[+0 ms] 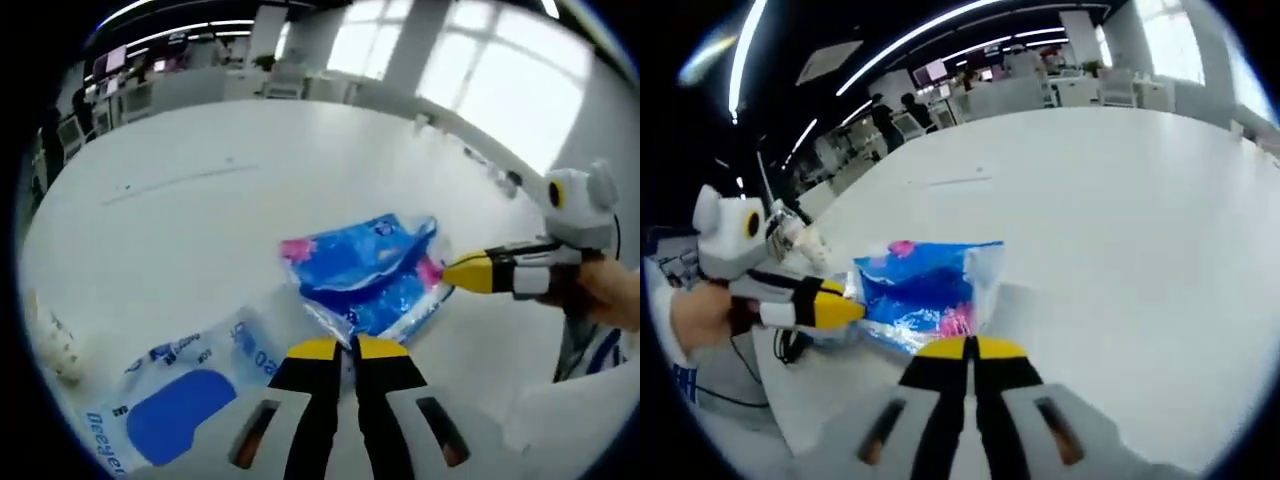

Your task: Arrange the tabletop items into an orderly group along one side of the table until the central work area is clear of visible clutter.

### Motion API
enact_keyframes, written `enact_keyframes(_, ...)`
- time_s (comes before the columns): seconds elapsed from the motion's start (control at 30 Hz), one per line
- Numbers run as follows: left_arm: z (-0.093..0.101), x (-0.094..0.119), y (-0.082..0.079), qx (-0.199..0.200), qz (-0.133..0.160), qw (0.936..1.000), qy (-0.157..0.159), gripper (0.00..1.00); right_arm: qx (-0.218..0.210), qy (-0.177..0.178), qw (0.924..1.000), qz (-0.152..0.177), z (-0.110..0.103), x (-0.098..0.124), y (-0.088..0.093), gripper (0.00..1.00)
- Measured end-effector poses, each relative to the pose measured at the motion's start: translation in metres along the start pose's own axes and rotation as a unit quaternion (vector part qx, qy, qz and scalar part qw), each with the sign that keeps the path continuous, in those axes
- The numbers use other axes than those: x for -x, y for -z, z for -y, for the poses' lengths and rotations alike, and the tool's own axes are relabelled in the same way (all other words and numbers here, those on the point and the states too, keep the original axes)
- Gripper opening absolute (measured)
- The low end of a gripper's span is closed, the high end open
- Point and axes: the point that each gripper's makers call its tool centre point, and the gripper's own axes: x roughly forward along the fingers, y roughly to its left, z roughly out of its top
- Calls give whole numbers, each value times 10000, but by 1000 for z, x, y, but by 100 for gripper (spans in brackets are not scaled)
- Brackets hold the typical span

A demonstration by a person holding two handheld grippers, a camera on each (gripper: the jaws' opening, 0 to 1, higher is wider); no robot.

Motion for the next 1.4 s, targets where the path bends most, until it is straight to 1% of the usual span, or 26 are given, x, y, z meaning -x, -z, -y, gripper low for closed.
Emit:
enact_keyframes(0.3,-13,-17,7,124,-196,9997,-76,0,-17,-23,9998,-218,6,-19,6,0)
enact_keyframes(0.47,-13,-24,5,228,-189,9996,-21,0,-155,11,9992,-359,15,-25,12,0)
enact_keyframes(0.63,-10,-28,11,248,-260,9993,-57,0,-212,4,9986,-484,19,-29,21,0)
enact_keyframes(0.73,-11,-30,14,83,-288,9995,-107,0,-321,-41,9985,-440,21,-30,20,0)
enact_keyframes(0.83,-12,-32,16,178,-319,9992,-143,0,-304,-71,9986,-434,21,-30,19,0)
enact_keyframes(0.93,-12,-34,21,247,-363,9989,-167,0,-407,-42,9982,-436,22,-29,22,0)
enact_keyframes(0.97,-12,-33,19,252,-305,9991,-180,0,-426,-39,9982,-430,22,-29,23,0)
enact_keyframes(1.03,-12,-33,19,351,-319,9987,-193,0,-398,-32,9983,-420,22,-29,23,0)
enact_keyframes(1.2,-12,-32,19,369,-289,9988,-158,0,-465,-8,9981,-404,22,-29,23,0)
enact_keyframes(1.4,-13,-31,18,355,-260,9989,-184,1,-367,19,9984,-423,21,-29,23,0)
